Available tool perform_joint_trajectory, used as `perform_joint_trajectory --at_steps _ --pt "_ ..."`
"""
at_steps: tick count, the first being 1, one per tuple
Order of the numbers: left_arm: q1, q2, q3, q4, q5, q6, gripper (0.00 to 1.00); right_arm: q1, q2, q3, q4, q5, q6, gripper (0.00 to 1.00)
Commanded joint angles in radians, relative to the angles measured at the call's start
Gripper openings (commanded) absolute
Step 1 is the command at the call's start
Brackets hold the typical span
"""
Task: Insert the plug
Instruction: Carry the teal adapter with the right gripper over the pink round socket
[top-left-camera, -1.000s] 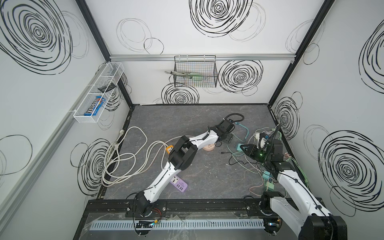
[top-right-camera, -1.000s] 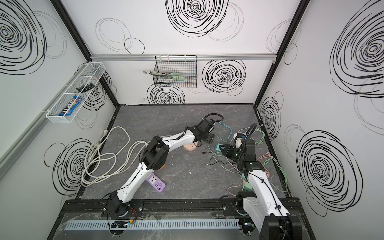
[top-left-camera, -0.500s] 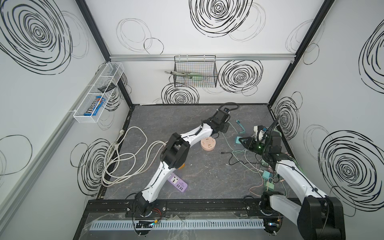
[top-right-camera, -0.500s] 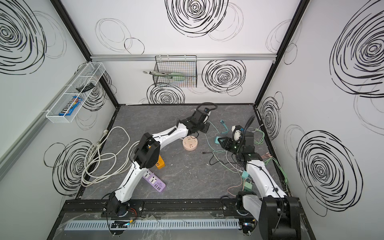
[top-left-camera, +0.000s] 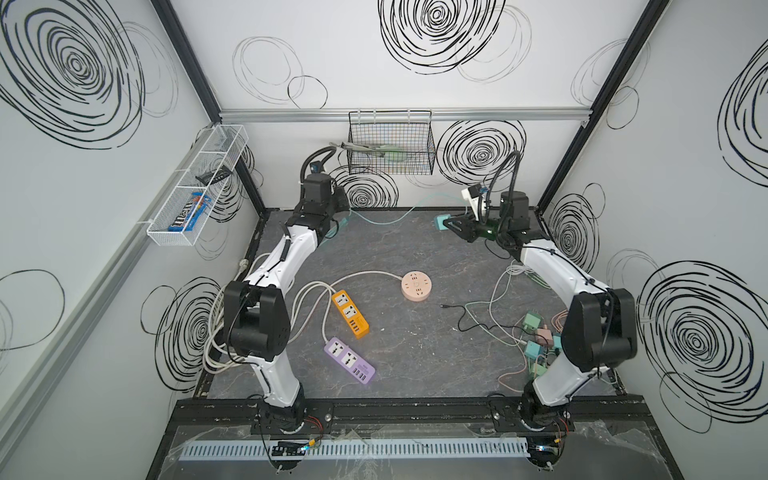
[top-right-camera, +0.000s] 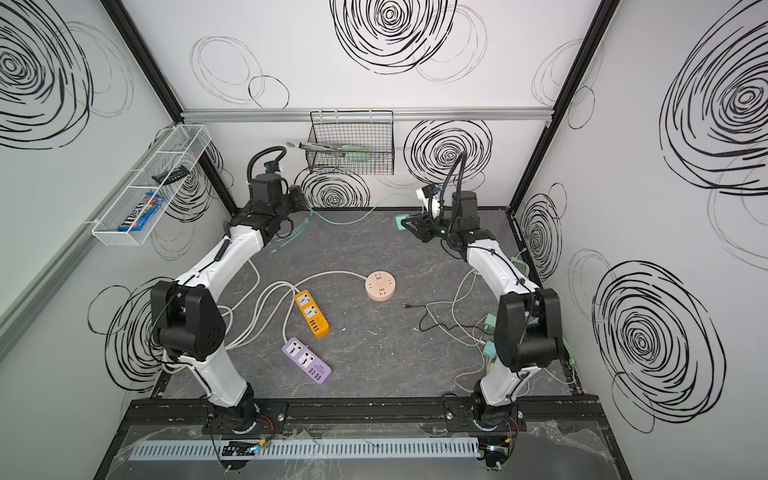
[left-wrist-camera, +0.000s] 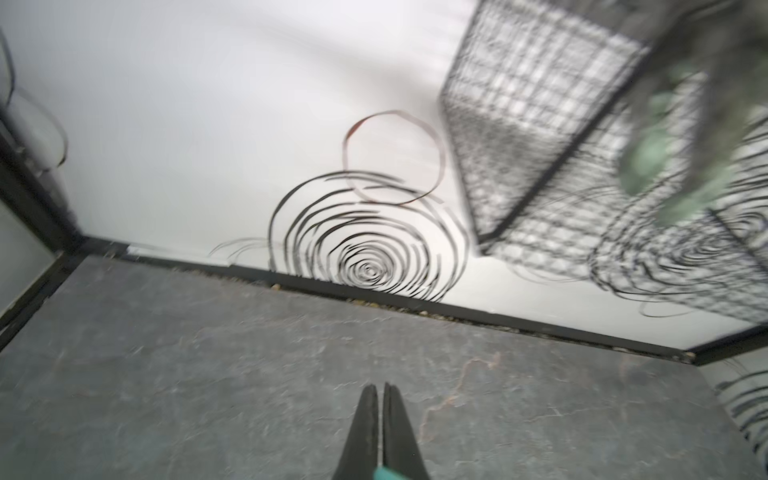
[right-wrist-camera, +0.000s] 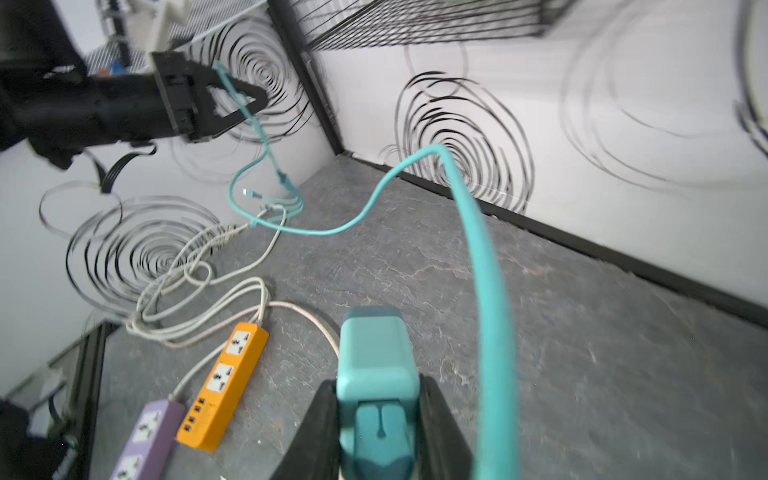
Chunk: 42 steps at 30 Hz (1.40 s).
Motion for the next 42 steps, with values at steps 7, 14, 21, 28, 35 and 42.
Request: perform_joint_trajectory --at_steps 7,14,21,28,35,42 --pt "0.071 0.126 -0.005 -0.016 0.057 -0.051 0.00 0.127 0.342 0.416 -0.735 -0.020 -1.067 0.00" --pt "0.145 0.143 -0.028 -0.045 0.116 -0.103 0.00 0.194 0.420 0.531 -0.926 0.171 -1.229 0.00" --pt "0.156 0.092 -0.102 -0.044 0.139 -0.060 0.00 0.236 0.416 0.512 -0.915 0.360 -1.256 0.00" --pt "0.172 0.070 -0.133 -0.041 0.168 -0.060 0.00 0.278 0.376 0.419 -0.851 0.463 -1.237 0.00" --pt "0.176 0.074 -0.129 -0.046 0.176 -0.060 0.00 0.283 0.367 0.390 -0.821 0.412 -1.218 0.00" --pt "0.181 0.075 -0.132 -0.045 0.181 -0.060 0.00 0.288 0.344 0.347 -0.786 0.421 -1.223 0.00"
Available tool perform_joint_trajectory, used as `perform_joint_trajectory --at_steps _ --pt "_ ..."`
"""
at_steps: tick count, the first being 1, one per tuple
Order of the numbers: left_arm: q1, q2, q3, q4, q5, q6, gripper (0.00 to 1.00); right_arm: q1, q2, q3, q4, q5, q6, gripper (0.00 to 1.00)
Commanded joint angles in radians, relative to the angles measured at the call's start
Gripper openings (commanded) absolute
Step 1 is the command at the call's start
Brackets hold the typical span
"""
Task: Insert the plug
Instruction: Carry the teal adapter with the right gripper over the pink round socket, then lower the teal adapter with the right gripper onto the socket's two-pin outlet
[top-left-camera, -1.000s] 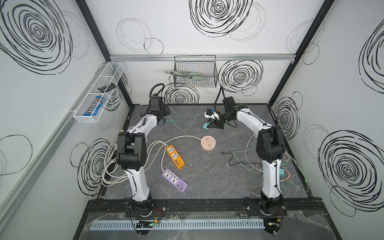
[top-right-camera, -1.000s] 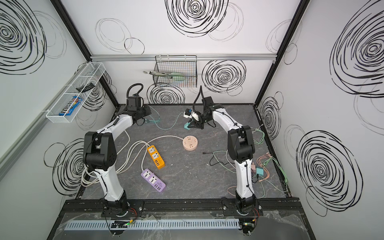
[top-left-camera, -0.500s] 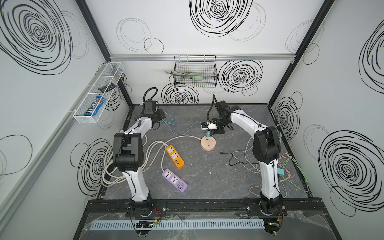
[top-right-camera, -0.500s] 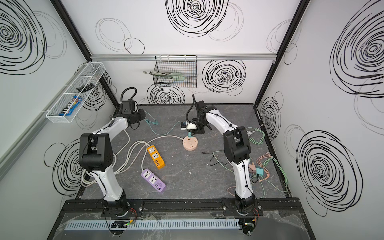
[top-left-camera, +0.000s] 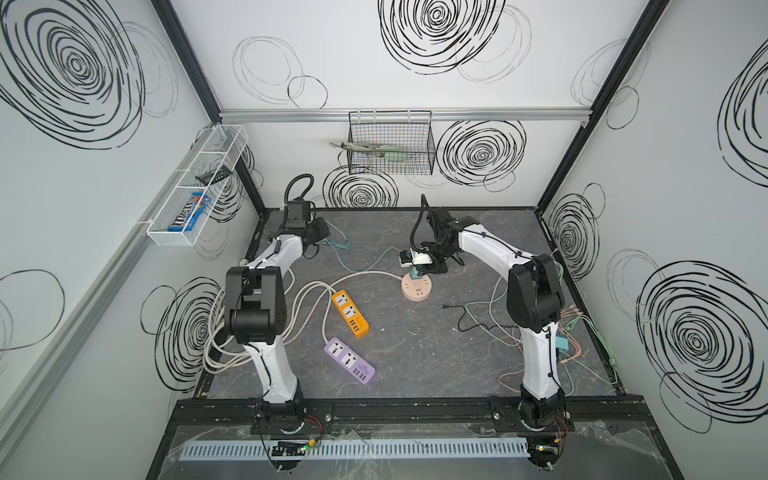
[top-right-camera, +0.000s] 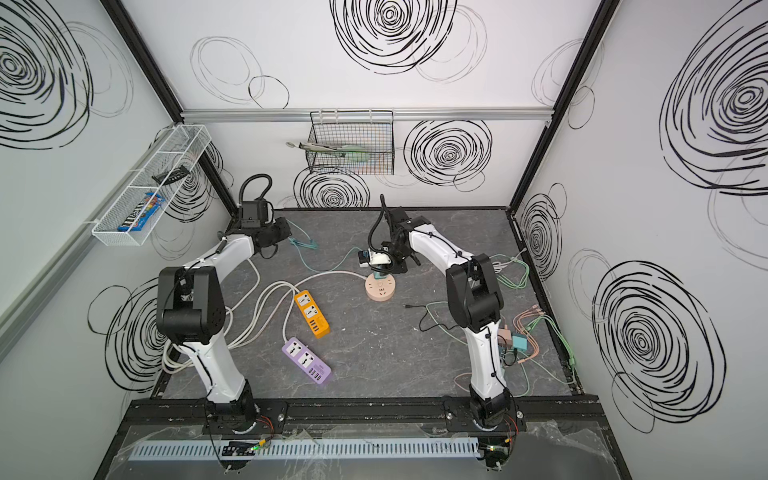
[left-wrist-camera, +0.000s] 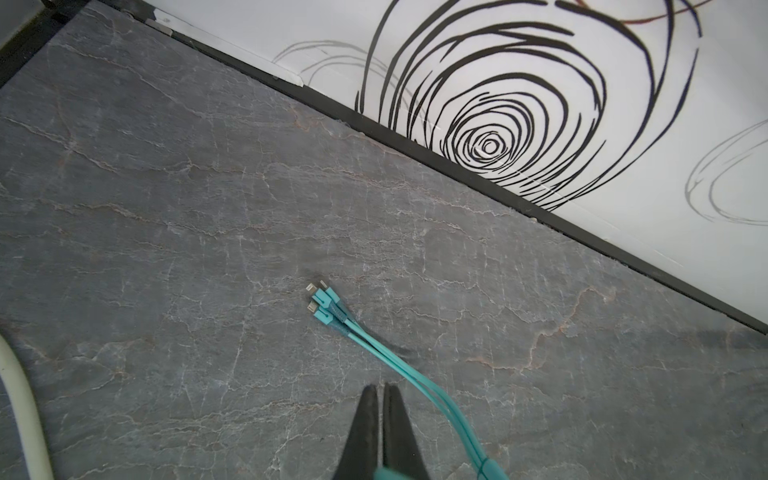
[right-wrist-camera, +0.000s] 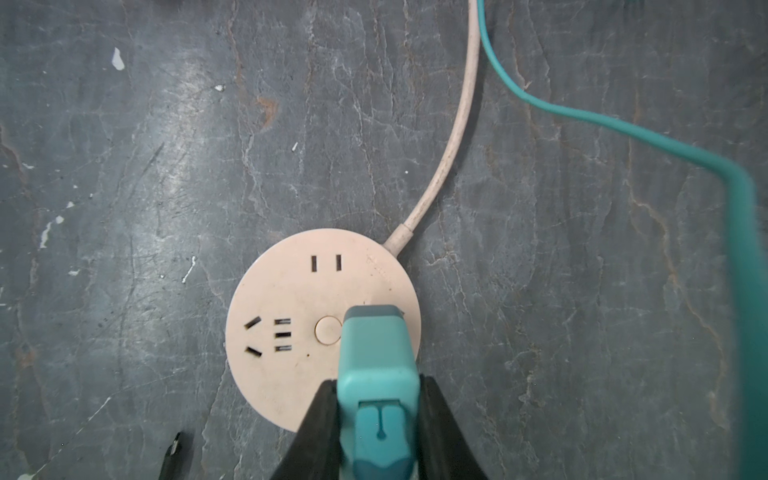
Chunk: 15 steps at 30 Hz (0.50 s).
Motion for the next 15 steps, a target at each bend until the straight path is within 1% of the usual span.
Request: perform_joint_trajectory --at_steps 1,7,10,13,15 --pt "0.013 -0.037 0.000 0.015 0.008 0.020 0.00 0.011 -0.040 -0.033 -0.004 0.013 -0.010 0.00" --pt "0.017 -0.040 -0.002 0.017 0.010 0.033 0.00 0.021 -0.022 -0.048 0.014 0.030 -0.006 0.00" --pt "0.017 -0.033 -0.001 0.021 0.016 0.028 0.00 0.041 0.049 0.006 -0.011 0.093 0.002 0.00" --pt "0.016 -0.030 -0.003 0.021 0.020 0.028 0.00 0.046 0.130 0.087 -0.073 0.114 0.015 0.00" --pt "0.017 -0.030 -0.005 0.017 0.015 0.033 0.00 0.051 0.164 0.102 -0.086 0.139 0.020 0.00"
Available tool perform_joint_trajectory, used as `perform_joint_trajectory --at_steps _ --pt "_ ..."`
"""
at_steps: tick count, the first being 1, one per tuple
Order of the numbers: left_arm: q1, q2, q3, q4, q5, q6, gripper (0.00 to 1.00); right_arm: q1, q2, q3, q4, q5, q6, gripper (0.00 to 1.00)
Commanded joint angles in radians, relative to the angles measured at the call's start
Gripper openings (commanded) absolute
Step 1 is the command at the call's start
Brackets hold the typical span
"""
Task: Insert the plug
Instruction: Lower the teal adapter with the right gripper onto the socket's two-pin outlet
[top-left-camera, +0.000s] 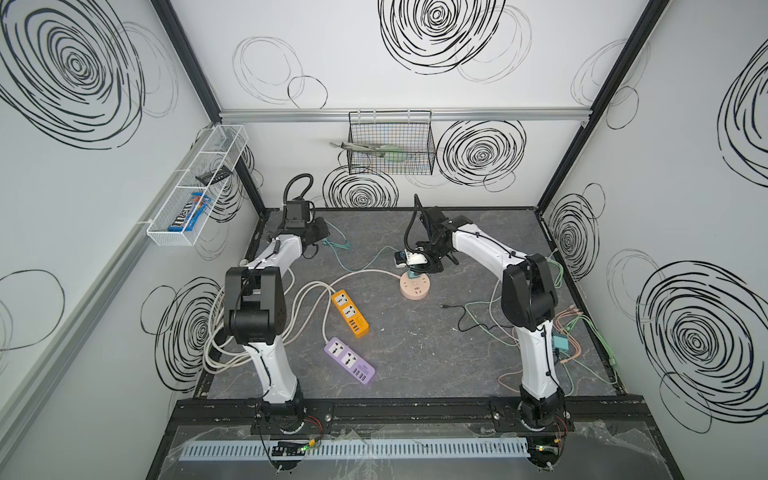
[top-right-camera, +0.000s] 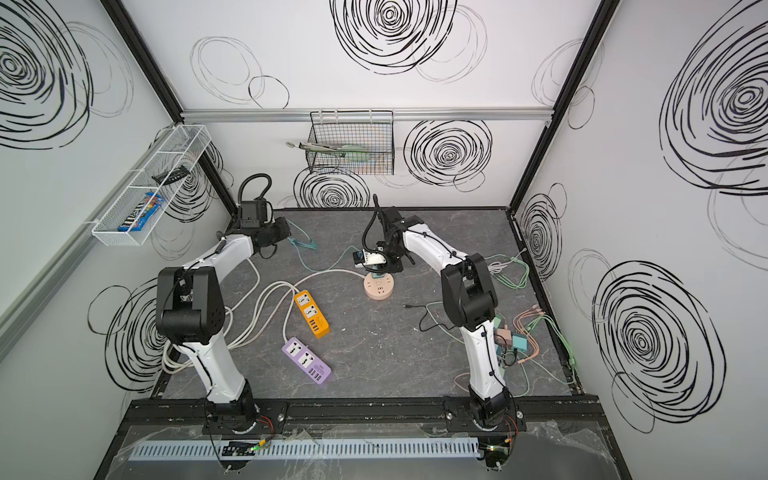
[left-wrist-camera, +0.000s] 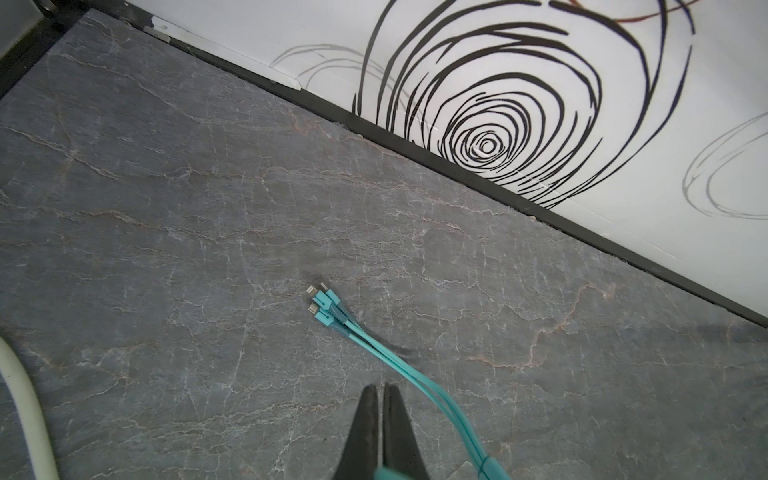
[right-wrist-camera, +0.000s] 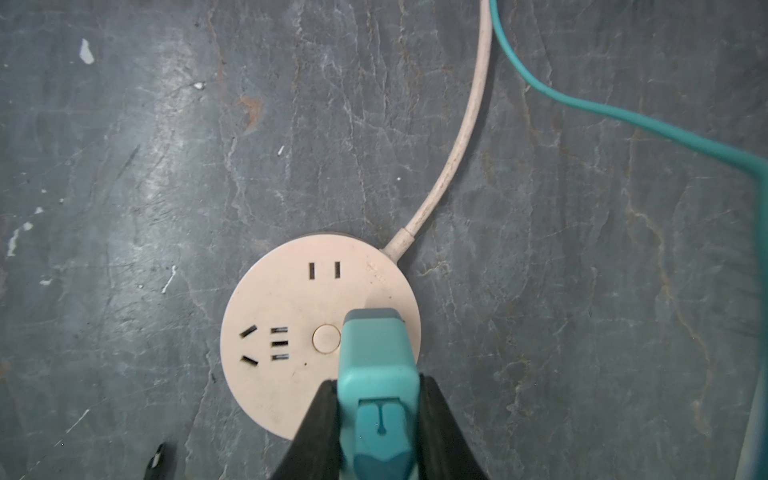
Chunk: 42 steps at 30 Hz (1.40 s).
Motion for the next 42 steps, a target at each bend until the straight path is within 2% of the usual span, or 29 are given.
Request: perform_joint_trajectory --at_steps 1,6,16,19,26,32,39,42 --pt "0.014 -0.028 -0.006 0.014 0.002 0.017 0.00 0.014 0.112 -0.003 -0.055 0.081 0.004 0.00" --pt "0.017 -0.019 -0.001 0.013 0.004 0.021 0.00 0.019 0.158 -0.064 0.013 0.094 -0.002 0.00" --pt "0.017 0.003 0.005 0.002 0.006 0.032 0.00 0.038 0.285 0.086 -0.059 0.075 0.047 0.00" --pt "0.017 0.004 0.005 -0.004 0.004 0.036 0.00 0.041 0.248 0.061 -0.085 0.079 0.053 0.00" --pt "0.007 -0.023 -0.009 -0.008 -0.001 0.039 0.00 0.060 0.034 -0.060 -0.098 0.106 0.110 0.00" --pt "-0.018 -0.066 -0.041 -0.007 -0.004 0.037 0.00 0.070 -0.012 -0.046 -0.192 0.107 0.167 0.00" --pt "-0.025 -0.094 -0.068 0.008 0.005 0.035 0.00 0.091 -0.084 -0.221 -0.127 0.088 0.191 0.00" --pt "-0.028 -0.088 -0.067 0.013 0.008 0.036 0.00 0.091 -0.050 -0.235 -0.091 0.098 0.182 0.00"
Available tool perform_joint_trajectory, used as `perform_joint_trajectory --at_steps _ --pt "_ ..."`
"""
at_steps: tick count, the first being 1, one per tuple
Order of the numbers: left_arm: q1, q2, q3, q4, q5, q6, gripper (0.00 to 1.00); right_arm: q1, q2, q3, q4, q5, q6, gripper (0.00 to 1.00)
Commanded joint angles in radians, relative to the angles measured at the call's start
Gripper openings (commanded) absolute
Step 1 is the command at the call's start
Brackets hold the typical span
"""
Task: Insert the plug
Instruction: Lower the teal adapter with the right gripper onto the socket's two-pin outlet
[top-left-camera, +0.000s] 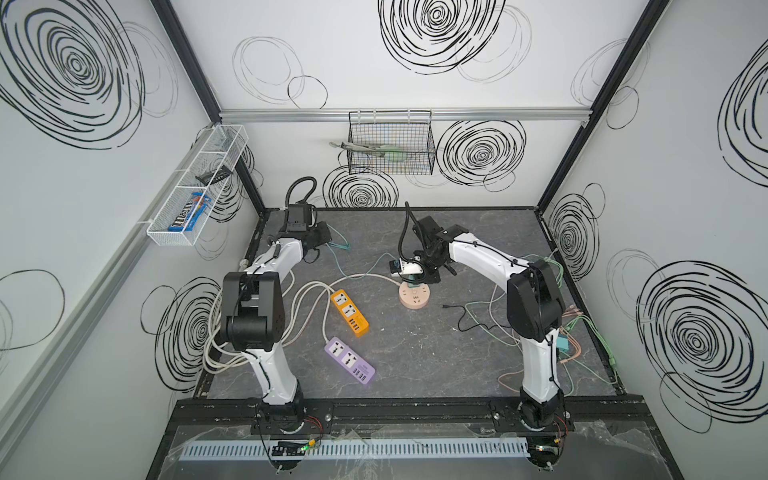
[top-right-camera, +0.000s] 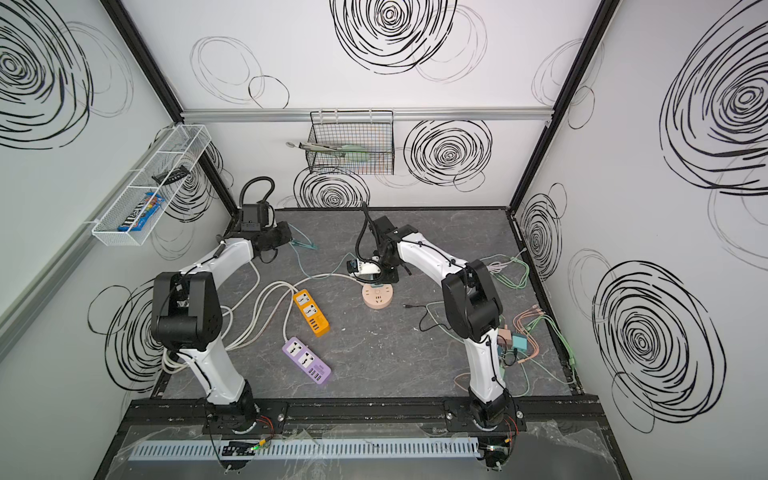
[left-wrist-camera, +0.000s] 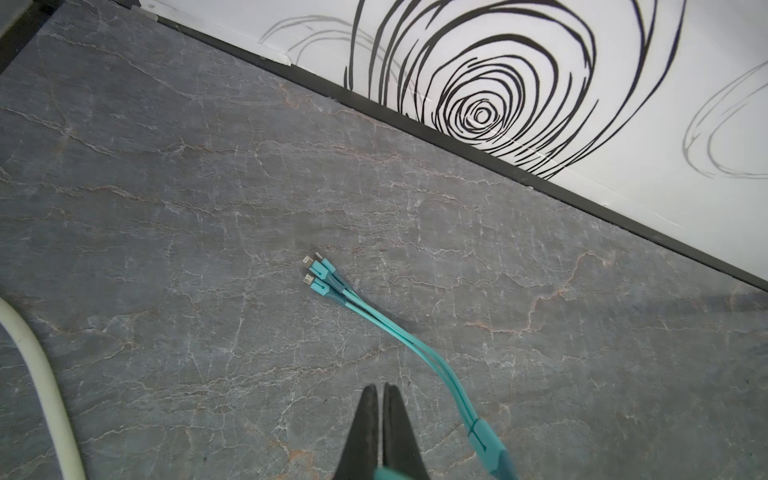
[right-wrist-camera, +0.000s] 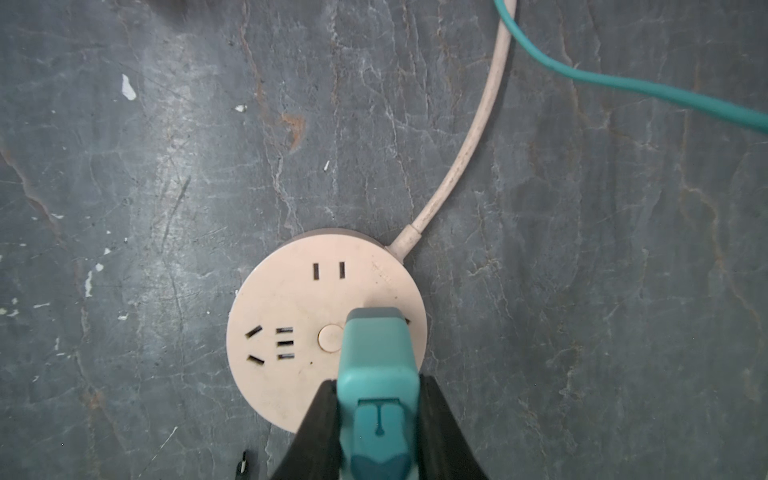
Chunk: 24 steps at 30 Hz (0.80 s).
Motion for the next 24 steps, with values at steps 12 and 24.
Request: perform_joint_trajectory --at_steps 12,24 --pt "-0.005 -0.014 -0.008 0.030 -0.016 0.020 0.00 0.028 0.332 0.054 -0.157 0.063 0.038 0.00" --pt "0.030 -0.009 0.038 0.059 -0.042 -0.018 0.00 -0.003 0.174 -0.125 0.083 0.159 -0.053 0.00"
